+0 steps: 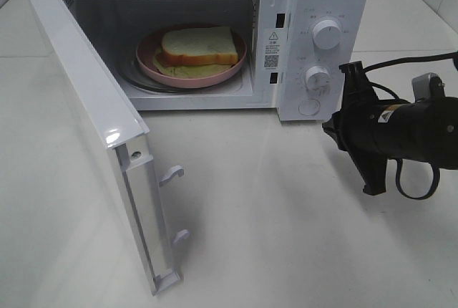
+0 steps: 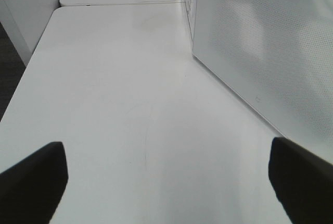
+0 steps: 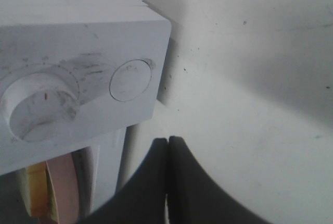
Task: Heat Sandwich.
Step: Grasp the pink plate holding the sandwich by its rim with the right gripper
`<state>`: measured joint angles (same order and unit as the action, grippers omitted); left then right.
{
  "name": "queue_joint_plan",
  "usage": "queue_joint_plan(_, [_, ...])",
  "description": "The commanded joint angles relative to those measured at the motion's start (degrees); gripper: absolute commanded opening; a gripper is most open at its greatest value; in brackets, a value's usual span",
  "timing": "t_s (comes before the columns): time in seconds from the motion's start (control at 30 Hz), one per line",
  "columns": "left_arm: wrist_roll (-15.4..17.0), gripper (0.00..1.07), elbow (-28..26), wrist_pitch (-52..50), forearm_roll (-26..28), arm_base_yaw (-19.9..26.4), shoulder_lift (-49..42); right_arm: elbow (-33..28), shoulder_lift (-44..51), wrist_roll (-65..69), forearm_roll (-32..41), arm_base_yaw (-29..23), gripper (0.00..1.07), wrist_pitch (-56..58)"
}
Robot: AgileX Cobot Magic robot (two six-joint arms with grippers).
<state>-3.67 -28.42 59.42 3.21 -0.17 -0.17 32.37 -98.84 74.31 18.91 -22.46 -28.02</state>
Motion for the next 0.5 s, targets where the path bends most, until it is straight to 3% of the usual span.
queue_joint_plan(0.03, [0.06, 1.01, 0.17, -0.46, 0.46, 0.17, -1.60, -0.29, 2.18, -3.84, -0.97, 0.29, 0.01, 3.78])
queue_joint_plan(0.5, [0.06, 1.01, 0.17, -0.46, 0.46, 0.17, -1.60, -0.23, 10.31, -20.80, -1.03, 0.29, 0.04, 22.52])
